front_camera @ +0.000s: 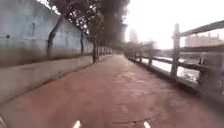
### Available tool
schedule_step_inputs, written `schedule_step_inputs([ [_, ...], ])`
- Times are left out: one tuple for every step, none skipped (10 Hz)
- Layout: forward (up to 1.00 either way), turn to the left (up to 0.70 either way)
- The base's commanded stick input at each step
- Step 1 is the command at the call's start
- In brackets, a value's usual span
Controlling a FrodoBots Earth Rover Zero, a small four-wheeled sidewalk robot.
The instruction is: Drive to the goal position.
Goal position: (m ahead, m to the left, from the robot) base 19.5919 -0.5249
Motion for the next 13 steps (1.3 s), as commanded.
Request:
schedule_step_inputs([
  [0.7, 0.0],
  [0.7, 0.0],
  [0.7, 0.0],
  [0.7, 0.0],
  [0.7, 0.0],
  [0.7, 0.0],
  [0.7, 0.0],
  [0.7, 0.0],
  [0.7, 0.0],
  [0.7, 0.0],
  [0.7, 0.0],
  [0.7, 0.0],
  [0.7, 0.0],
])
